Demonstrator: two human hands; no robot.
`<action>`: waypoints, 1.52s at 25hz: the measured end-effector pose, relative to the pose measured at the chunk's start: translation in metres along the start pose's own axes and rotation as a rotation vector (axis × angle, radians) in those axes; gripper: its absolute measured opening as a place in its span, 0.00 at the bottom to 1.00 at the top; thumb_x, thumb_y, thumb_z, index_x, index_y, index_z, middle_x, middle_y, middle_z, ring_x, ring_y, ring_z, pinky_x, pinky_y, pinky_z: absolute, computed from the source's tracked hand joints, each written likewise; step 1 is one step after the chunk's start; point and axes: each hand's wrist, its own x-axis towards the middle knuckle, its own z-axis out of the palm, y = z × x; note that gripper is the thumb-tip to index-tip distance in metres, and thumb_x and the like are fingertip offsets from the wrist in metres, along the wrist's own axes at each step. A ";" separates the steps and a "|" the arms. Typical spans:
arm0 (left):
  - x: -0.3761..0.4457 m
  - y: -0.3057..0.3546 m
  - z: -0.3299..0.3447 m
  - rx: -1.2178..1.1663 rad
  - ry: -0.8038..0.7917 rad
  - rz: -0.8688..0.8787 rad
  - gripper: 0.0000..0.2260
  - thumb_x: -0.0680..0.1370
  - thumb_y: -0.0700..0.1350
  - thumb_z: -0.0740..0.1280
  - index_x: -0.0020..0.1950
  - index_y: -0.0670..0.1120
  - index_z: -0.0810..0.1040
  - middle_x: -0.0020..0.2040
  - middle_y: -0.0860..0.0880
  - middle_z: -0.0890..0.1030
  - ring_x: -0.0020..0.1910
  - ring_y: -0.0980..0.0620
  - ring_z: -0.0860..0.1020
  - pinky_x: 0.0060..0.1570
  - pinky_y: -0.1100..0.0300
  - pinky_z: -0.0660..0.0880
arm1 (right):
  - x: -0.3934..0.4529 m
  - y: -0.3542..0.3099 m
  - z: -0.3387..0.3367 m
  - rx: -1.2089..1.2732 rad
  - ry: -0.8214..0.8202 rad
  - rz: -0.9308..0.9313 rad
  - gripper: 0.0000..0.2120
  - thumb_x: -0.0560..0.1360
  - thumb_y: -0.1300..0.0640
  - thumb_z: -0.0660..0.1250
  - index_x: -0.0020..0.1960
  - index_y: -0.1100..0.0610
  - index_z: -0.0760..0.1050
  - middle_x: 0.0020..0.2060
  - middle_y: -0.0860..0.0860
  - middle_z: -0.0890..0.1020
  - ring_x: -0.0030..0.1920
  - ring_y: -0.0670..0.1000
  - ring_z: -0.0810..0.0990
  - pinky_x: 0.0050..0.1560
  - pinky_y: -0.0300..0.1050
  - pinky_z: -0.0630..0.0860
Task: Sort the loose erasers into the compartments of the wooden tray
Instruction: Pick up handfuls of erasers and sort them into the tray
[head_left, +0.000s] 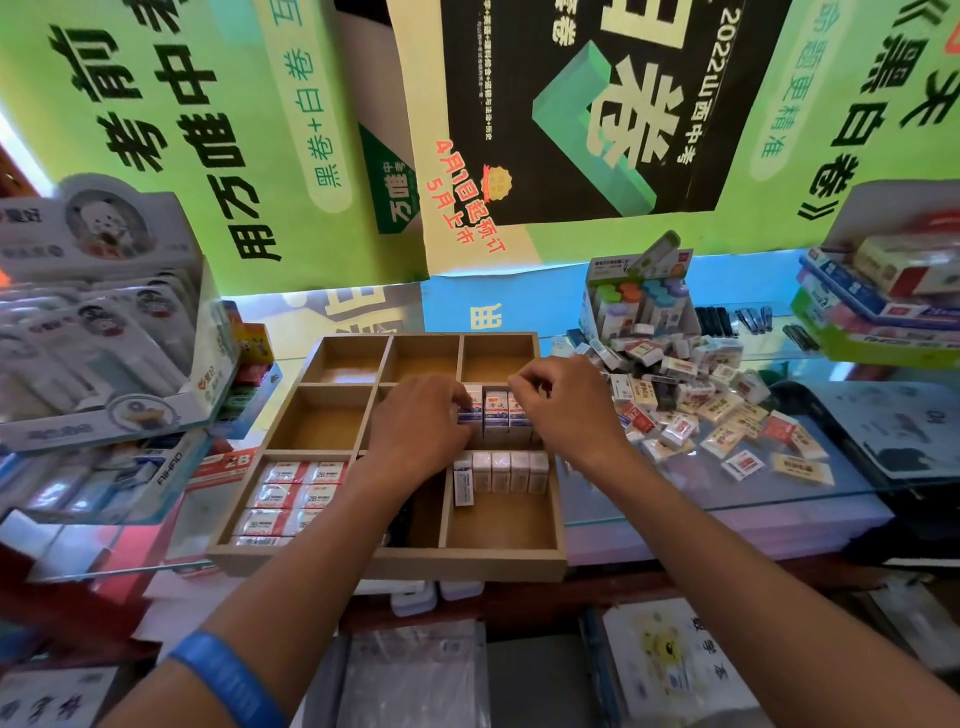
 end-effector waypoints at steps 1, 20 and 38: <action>0.000 0.001 -0.002 0.043 0.006 0.031 0.15 0.74 0.54 0.73 0.60 0.51 0.83 0.61 0.52 0.80 0.59 0.52 0.75 0.51 0.57 0.74 | -0.001 -0.003 -0.002 0.023 -0.015 0.005 0.09 0.78 0.51 0.66 0.47 0.54 0.84 0.40 0.48 0.85 0.41 0.46 0.80 0.42 0.44 0.79; -0.004 -0.015 0.004 -0.312 -0.089 -0.062 0.28 0.68 0.51 0.80 0.65 0.51 0.74 0.62 0.51 0.78 0.58 0.52 0.77 0.56 0.54 0.78 | 0.014 -0.026 -0.005 0.236 -0.171 0.224 0.07 0.72 0.56 0.74 0.50 0.53 0.81 0.42 0.46 0.83 0.43 0.45 0.82 0.46 0.45 0.81; 0.000 -0.023 -0.003 -0.441 -0.282 -0.101 0.22 0.72 0.50 0.77 0.64 0.53 0.75 0.57 0.53 0.80 0.53 0.55 0.79 0.56 0.53 0.80 | 0.012 -0.013 -0.006 -0.434 -0.494 -0.494 0.05 0.76 0.52 0.70 0.50 0.47 0.84 0.43 0.44 0.79 0.50 0.49 0.72 0.46 0.46 0.70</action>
